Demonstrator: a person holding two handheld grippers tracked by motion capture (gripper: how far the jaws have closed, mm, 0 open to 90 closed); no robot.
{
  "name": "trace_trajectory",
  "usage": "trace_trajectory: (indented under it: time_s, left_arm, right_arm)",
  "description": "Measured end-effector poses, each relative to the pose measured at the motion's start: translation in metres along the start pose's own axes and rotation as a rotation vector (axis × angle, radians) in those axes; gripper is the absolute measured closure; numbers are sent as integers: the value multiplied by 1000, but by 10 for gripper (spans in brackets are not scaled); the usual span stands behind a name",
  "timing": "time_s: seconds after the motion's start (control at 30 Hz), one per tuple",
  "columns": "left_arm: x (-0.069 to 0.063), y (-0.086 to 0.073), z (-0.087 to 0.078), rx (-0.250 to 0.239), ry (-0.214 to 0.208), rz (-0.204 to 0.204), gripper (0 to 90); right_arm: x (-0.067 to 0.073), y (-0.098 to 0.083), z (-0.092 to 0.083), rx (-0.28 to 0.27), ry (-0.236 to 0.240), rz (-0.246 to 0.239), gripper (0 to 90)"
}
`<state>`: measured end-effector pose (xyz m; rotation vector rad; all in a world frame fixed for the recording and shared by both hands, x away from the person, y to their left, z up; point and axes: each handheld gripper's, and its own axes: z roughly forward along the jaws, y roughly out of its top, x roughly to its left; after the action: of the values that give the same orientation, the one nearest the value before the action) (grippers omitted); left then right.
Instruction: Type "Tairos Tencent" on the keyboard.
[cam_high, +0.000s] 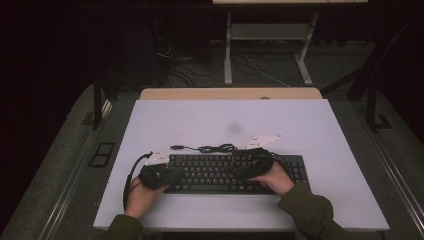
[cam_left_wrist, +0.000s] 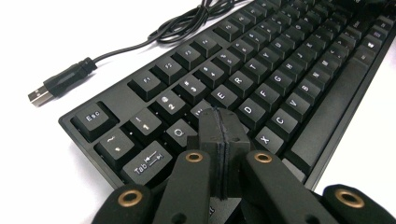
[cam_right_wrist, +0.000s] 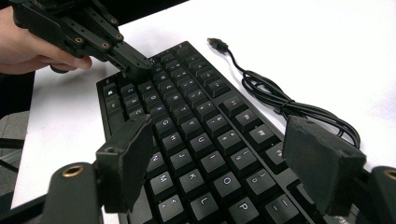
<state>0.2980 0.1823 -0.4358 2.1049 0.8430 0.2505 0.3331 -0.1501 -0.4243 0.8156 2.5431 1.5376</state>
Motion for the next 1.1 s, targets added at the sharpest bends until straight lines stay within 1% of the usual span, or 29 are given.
trace_trajectory:
  time_s: [0.2, 0.27, 0.53, 0.7, 0.8, 0.93, 1.03, 1.07, 1.1]
  left_arm:
    - [0, 0, -1, -3, -3, -2, 890]
    - [0, 1, -1, -7, 2, -1, 888]
    - [-1, 2, -3, -26, 9, -14, 802]
    - [-3, 4, -3, -37, 6, -23, 714]
    - [-5, 6, -3, -42, -7, -20, 642]
    - [-9, 8, -1, -54, -15, -5, 536]
    - [-12, 10, 0, -58, -23, -5, 461]
    - [-12, 10, 1, -59, -23, 0, 442]
    - [-13, 10, 1, -62, -26, -2, 428]
  right_arm:
    - [0, 0, -1, -1, -1, 4, 241]
    - [0, 0, -1, -1, -1, 3, 241]
    - [0, 0, -1, -8, -4, 10, 242]
    - [0, 0, -1, -6, -8, 11, 241]
    - [0, 0, -2, -7, -16, 18, 227]
    - [0, 1, -2, -10, -25, 23, 196]
    - [0, 2, -2, -11, -33, 27, 186]
    - [0, 2, -2, -12, -35, 27, 186]
    - [0, 2, -2, -14, -38, 28, 186]
